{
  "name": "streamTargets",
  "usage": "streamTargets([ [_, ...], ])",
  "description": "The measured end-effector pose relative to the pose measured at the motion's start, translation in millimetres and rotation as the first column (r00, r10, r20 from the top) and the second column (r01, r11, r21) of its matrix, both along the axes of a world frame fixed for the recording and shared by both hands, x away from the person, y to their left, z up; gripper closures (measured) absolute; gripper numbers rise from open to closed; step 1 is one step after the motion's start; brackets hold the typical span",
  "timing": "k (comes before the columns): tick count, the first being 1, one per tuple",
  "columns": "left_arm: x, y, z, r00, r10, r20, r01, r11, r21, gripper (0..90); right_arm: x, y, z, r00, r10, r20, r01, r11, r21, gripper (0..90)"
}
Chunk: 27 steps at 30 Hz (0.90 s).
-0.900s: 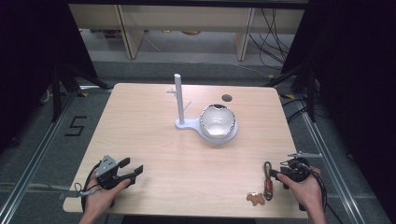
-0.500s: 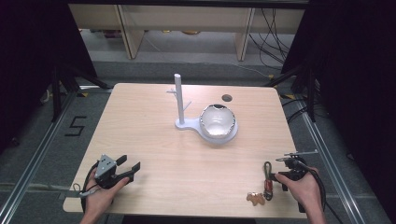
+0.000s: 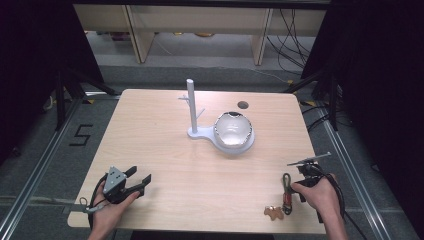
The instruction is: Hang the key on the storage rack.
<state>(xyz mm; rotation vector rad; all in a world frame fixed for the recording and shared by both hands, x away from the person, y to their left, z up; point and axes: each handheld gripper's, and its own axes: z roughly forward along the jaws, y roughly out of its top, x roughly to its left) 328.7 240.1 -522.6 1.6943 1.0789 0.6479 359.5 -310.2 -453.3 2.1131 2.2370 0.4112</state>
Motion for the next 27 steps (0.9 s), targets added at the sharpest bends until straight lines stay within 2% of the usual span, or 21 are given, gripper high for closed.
streamTargets([
  [2,0.5,-0.3,-0.5,1.0000,-0.003,0.003,0.003,1.0000,-0.006,33.5,0.6,2.5,-1.6,0.9997,-0.019,-0.014,0.019,0.9997,0.012,58.6],
  [3,0.6,-0.4,-0.5,1.0000,-0.004,0.003,0.004,1.0000,-0.006,33.5,1.7,0.8,-4.4,0.9997,0.023,-0.003,-0.023,0.9997,0.002,58.6],
  [8,0.5,-0.3,-0.5,1.0000,-0.002,0.004,0.002,1.0000,-0.007,33.5,2.4,4.2,-8.4,0.9994,0.026,-0.022,-0.026,0.9997,-0.001,59.3],
  [10,-0.4,0.0,0.3,1.0000,0.003,-0.002,-0.003,1.0000,0.005,33.5,3.0,4.2,-10.6,0.9987,0.046,-0.022,-0.047,0.9989,-0.004,59.3],
  [11,-0.5,-0.1,0.2,1.0000,0.003,-0.001,-0.003,1.0000,0.001,33.6,2.6,5.8,-11.1,0.9992,0.029,-0.029,-0.030,0.9995,-0.007,59.3],
  [12,-0.1,-0.2,-0.5,1.0000,-0.003,0.004,0.003,1.0000,-0.007,33.5,1.9,8.4,-10.9,0.9982,-0.003,-0.061,0.002,1.0000,-0.008,59.2],
  [13,-0.6,-0.4,-0.3,1.0000,-0.002,0.002,0.002,1.0000,-0.007,33.6,1.5,10.2,-12.4,0.9986,-0.010,-0.052,0.010,0.9999,-0.002,59.3],
  [15,-1.1,-0.6,0.0,1.0000,-0.001,-0.002,0.001,1.0000,-0.003,33.7,0.7,16.2,-12.6,0.9938,-0.055,-0.097,0.055,0.9985,-0.001,60.5],
  [16,-1.2,-0.8,0.1,1.0000,-0.001,-0.003,0.001,1.0000,-0.004,33.7,1.3,17.2,-12.1,0.9922,-0.051,-0.114,0.050,0.9987,-0.011,61.0],
  [17,-1.0,-0.8,0.1,1.0000,-0.004,-0.001,0.004,1.0000,0.000,33.7,1.8,17.1,-12.9,0.9934,-0.037,-0.108,0.035,0.9992,-0.020,61.4],
  [19,-1.2,-0.8,0.1,1.0000,-0.004,-0.001,0.004,1.0000,0.000,33.7,2.2,18.0,-13.1,0.9929,-0.043,-0.111,0.040,0.9989,-0.024,61.5],
  [20,-1.3,-0.9,0.1,1.0000,-0.007,0.000,0.007,1.0000,0.001,33.7,1.8,18.4,-15.9,0.9961,-0.038,-0.079,0.036,0.9990,-0.026,62.0],
  [25,-1.3,-1.3,0.1,1.0000,-0.007,-0.002,0.007,1.0000,0.000,33.9,2.3,21.8,-15.5,0.9932,-0.041,-0.109,0.037,0.9986,-0.038,63.5],
  [27,-1.2,-1.5,0.1,1.0000,-0.009,-0.002,0.009,1.0000,0.000,33.9,1.7,22.8,-17.9,0.9955,-0.041,-0.085,0.038,0.9987,-0.034,64.0],
])
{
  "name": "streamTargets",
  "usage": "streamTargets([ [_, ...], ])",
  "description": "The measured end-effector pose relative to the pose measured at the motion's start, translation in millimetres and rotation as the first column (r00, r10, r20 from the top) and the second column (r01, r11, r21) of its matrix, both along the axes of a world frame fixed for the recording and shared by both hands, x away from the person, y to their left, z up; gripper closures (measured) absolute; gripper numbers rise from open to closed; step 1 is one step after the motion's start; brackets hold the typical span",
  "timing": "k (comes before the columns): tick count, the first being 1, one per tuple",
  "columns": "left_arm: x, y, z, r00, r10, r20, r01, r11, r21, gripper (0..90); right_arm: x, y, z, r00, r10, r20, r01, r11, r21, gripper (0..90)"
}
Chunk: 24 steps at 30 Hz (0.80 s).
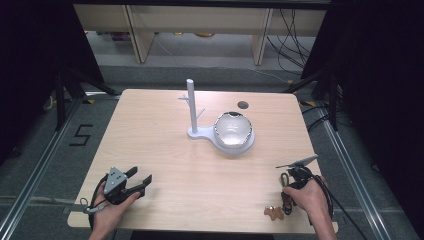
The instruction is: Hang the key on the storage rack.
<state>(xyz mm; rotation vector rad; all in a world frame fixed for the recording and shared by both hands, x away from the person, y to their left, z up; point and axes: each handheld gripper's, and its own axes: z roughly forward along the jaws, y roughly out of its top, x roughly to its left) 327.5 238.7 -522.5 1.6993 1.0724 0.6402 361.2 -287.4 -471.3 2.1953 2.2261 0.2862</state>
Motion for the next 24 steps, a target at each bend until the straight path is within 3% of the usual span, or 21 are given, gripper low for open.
streamTargets([
  [2,0.3,-0.3,-0.5,1.0000,-0.005,0.005,0.005,1.0000,-0.003,34.1,0.6,2.4,1.3,0.9996,0.009,-0.025,-0.010,0.9998,-0.015,66.8],
  [3,-0.1,-0.4,-0.2,1.0000,-0.002,0.003,0.002,1.0000,0.000,34.1,0.6,2.4,1.3,0.9996,0.009,-0.025,-0.010,0.9998,-0.015,66.8],
  [4,0.3,-0.5,-0.5,1.0000,-0.004,0.006,0.004,1.0000,-0.003,34.1,0.0,3.6,0.3,0.9999,0.012,0.008,-0.012,0.9999,-0.008,72.9],
  [6,0.1,-0.4,-0.4,1.0000,-0.003,0.004,0.003,1.0000,-0.003,34.1,0.2,4.3,1.0,0.9999,0.014,-0.001,-0.014,0.9999,0.000,76.7],
  [8,-0.2,-0.4,-0.1,1.0000,-0.001,0.001,0.001,1.0000,0.000,34.1,0.4,5.2,1.7,0.9994,0.031,-0.017,-0.032,0.9994,-0.010,78.0],
  [12,-0.3,-0.4,0.0,1.0000,-0.001,0.001,0.001,1.0000,0.001,34.1,-1.8,5.6,3.1,0.9999,0.017,-0.002,-0.017,0.9998,0.011,78.7],
  [19,-0.4,-0.4,0.0,1.0000,0.001,0.001,-0.001,1.0000,-0.001,34.2,-7.6,5.2,12.0,0.9968,0.023,0.076,-0.026,0.9989,0.039,79.1],
  [20,-0.4,-0.3,0.0,1.0000,0.001,0.001,-0.001,1.0000,-0.001,34.2,-8.5,5.2,13.0,0.9953,0.029,0.092,-0.033,0.9987,0.040,79.1],
  [21,-0.3,-0.1,0.0,1.0000,0.001,0.001,-0.001,1.0000,-0.002,34.2,-9.8,3.0,14.5,0.9888,0.073,0.131,-0.078,0.9962,0.038,79.1],
  [24,-0.2,0.2,0.0,1.0000,0.002,0.001,-0.002,1.0000,-0.004,34.2,-11.6,2.2,15.5,0.9838,0.091,0.154,-0.098,0.9945,0.038,79.2],
])
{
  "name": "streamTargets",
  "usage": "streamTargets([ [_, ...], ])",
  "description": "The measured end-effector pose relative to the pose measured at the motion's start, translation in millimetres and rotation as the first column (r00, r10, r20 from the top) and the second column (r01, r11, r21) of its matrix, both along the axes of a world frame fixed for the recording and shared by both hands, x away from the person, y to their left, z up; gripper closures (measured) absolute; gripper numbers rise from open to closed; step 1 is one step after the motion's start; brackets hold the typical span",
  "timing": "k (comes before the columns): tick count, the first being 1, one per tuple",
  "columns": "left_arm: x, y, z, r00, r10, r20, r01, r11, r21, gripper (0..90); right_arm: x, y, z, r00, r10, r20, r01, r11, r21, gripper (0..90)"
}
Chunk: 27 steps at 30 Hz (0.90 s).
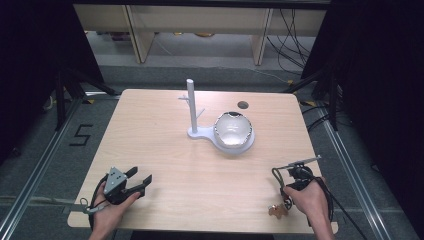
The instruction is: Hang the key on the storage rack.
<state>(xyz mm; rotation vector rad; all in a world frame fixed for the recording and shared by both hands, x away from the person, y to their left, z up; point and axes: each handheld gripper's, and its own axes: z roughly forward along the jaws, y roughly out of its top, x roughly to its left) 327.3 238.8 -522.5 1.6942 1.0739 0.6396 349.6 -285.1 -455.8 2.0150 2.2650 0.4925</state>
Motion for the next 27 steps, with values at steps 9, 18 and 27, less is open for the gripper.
streamTargets([
  [9,0.2,0.1,0.0,1.0000,0.001,-0.002,-0.001,1.0000,-0.001,34.2,-10.5,3.3,7.1,0.9937,0.035,0.106,-0.037,0.9992,0.013,79.3],
  [18,-0.1,-0.4,0.0,1.0000,0.000,0.000,0.000,1.0000,0.004,34.4,-19.2,-1.2,5.3,0.9564,0.091,0.278,-0.099,0.9950,0.015,79.5],
  [27,-0.1,-0.5,0.0,1.0000,0.000,0.000,0.000,1.0000,0.004,34.4,-27.3,0.5,6.2,0.9166,0.075,0.393,-0.116,0.9899,0.082,79.5],
])
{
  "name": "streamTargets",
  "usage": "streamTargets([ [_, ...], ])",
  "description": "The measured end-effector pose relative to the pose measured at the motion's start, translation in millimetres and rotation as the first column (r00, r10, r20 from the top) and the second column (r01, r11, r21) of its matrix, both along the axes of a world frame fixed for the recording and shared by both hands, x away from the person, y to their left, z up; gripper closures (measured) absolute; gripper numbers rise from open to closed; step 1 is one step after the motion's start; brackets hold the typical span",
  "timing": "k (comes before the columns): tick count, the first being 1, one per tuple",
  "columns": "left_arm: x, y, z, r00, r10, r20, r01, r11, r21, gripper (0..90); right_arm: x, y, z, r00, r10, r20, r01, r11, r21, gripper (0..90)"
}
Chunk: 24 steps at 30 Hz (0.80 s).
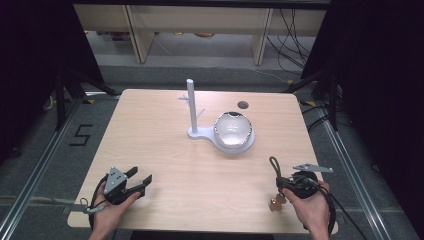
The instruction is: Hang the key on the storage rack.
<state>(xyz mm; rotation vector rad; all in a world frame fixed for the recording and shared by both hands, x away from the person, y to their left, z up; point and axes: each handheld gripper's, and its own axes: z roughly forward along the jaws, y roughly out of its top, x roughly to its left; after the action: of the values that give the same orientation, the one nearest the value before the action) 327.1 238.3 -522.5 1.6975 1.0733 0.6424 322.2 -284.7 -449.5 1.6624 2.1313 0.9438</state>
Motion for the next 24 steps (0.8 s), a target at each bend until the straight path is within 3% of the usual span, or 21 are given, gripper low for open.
streamTargets([
  [1,0.0,-0.1,0.0,1.0000,-0.001,0.000,0.001,1.0000,0.001,34.4,1.0,-0.6,-1.2,0.9986,0.017,0.050,-0.017,0.9998,0.009,79.5],
  [2,0.6,-0.2,-0.6,1.0000,-0.005,0.005,0.005,1.0000,-0.004,34.4,-0.3,0.4,-0.3,0.9986,0.017,0.050,-0.019,0.9994,0.028,79.5],
  [5,0.0,-0.1,0.0,1.0000,-0.001,0.002,0.001,1.0000,0.004,34.4,-1.3,1.7,-3.0,0.9928,0.019,0.119,-0.023,0.9991,0.036,79.5],
  [6,-0.1,-0.2,0.0,1.0000,0.000,0.000,0.000,1.0000,0.001,34.4,-3.3,3.8,-2.2,0.9937,0.005,0.112,-0.011,0.9985,0.053,79.5],
  [8,0.5,-0.2,-0.5,1.0000,-0.005,0.005,0.005,1.0000,-0.004,34.4,-1.9,3.1,-4.4,0.9876,0.038,0.153,-0.047,0.9971,0.060,79.5],
  [9,0.5,-0.2,-0.5,1.0000,-0.005,0.005,0.005,1.0000,-0.003,34.4,-4.1,6.4,-4.8,0.9891,-0.001,0.147,-0.012,0.9964,0.084,79.5],
  [10,0.5,-0.2,-0.5,1.0000,-0.005,0.005,0.005,1.0000,-0.004,34.4,-2.0,3.6,-6.4,0.9828,0.030,0.182,-0.042,0.9969,0.066,79.5],
  [14,0.2,-0.2,-0.2,1.0000,-0.002,0.002,0.002,1.0000,0.000,34.4,-1.7,4.1,-7.6,0.9720,0.023,0.234,-0.043,0.9959,0.080,79.5],
  [15,0.5,-0.2,-0.5,1.0000,-0.005,0.005,0.005,1.0000,-0.004,34.4,-3.5,6.6,-7.3,0.9723,0.007,0.234,-0.033,0.9936,0.108,79.5],
  [16,0.5,-0.2,-0.4,1.0000,-0.005,0.006,0.005,1.0000,-0.001,34.4,-3.4,4.6,-6.0,0.9673,0.035,0.251,-0.059,0.9945,0.086,79.5],
  [17,0.5,-0.1,-0.4,1.0000,-0.005,0.006,0.005,1.0000,0.000,34.4,-3.4,7.4,-7.7,0.9627,0.015,0.270,-0.048,0.9924,0.114,79.5],
  [20,0.5,-0.4,-0.5,1.0000,-0.005,0.005,0.005,1.0000,-0.004,34.4,-2.6,8.0,-7.1,0.9458,0.030,0.323,-0.069,0.9913,0.112,79.5],
  [21,0.5,-0.2,-0.4,1.0000,-0.005,0.007,0.005,1.0000,-0.001,34.4,-3.4,9.2,-6.0,0.9456,0.030,0.324,-0.074,0.9894,0.125,79.5],
  [23,-0.1,-0.2,0.0,1.0000,0.000,0.001,0.000,1.0000,0.002,34.4,-3.0,11.2,-5.4,0.9308,0.030,0.364,-0.082,0.9883,0.129,79.6],
  [24,-0.2,-0.3,0.0,1.0000,0.001,0.001,-0.001,1.0000,0.000,34.4,-4.1,12.2,-4.3,0.9332,0.019,0.359,-0.070,0.9891,0.130,79.6],
])
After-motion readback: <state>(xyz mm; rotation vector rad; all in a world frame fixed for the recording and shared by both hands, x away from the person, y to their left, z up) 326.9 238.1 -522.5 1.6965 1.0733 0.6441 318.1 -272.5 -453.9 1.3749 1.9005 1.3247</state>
